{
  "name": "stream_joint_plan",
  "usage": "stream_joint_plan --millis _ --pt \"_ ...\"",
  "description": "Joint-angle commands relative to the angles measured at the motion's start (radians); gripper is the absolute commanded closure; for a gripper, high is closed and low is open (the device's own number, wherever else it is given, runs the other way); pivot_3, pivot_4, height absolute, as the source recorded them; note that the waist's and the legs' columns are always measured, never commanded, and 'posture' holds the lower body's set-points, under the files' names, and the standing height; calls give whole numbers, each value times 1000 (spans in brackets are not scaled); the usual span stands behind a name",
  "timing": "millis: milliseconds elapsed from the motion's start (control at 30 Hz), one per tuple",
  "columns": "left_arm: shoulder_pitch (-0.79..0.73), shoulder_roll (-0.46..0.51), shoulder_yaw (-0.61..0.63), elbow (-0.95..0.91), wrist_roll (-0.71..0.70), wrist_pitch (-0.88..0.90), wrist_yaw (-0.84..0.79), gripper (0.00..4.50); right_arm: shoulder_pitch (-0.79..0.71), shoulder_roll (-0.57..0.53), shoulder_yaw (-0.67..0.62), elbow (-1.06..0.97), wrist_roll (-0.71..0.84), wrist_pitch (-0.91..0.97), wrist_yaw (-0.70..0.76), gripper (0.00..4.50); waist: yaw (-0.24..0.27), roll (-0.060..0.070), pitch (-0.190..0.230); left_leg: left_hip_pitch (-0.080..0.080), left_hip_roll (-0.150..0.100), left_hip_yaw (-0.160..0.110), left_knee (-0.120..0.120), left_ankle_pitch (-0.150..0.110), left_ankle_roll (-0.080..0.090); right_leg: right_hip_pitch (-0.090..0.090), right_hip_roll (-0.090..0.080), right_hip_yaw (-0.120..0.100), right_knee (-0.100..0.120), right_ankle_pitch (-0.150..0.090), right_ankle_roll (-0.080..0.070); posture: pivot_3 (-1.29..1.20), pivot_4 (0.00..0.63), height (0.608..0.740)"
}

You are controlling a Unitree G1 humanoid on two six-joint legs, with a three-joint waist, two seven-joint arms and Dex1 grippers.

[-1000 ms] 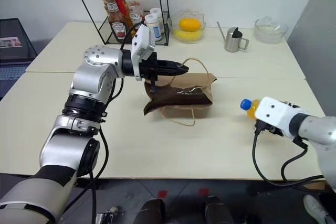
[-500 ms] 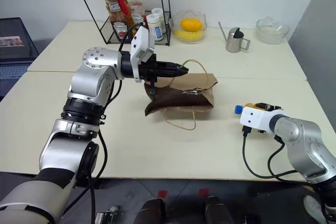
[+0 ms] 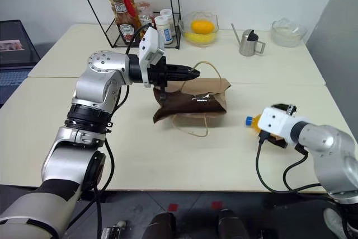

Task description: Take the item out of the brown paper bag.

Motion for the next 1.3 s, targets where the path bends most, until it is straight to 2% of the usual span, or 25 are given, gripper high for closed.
stream_joint_plan --millis 33,133,233,600,900,1133,1300 --pt "-64 -2 42 52 17 -49 70 4500 -32 22 -79 -101 102 90 26 18 2 0 0 0 0 -1 0 0 0 0 0 -1 0 0 0 0 150 740" --pt "-103 -15 45 142 46 -108 127 4500 -58 42 -89 -142 162 160 22 18 8 0 0 0 0 -1 0 0 0 1 0 -1 -1 0 0 0 150 740" --pt "-138 -24 50 222 65 -162 159 3863 -73 50 -75 -155 194 191 5 0 10 0 0 0 0 -1 0 0 0 1 0 -1 -1 0 0 0 150 740" --pt "-184 2 68 342 112 -327 212 397 -110 59 -59 -143 278 202 -43 0 11 0 0 0 0 -1 0 0 0 0 0 -1 0 0 0 0 150 740" --pt "-180 85 69 377 185 -449 315 397 -87 38 -121 -93 322 144 -40 0 11 0 0 0 0 -1 0 0 0 0 0 -1 0 0 0 0 150 740" --pt "-141 143 135 336 152 -279 402 397 -64 68 -233 -68 362 106 -81 0 12 0 0 0 0 -1 0 0 0 0 0 -1 0 0 0 0 150 740" --pt "39 200 218 114 103 -122 455 397 49 145 -300 -121 369 10 -135 0 5 0 0 1 1 -1 -1 0 0 0 0 -1 1 0 0 0 150 740"
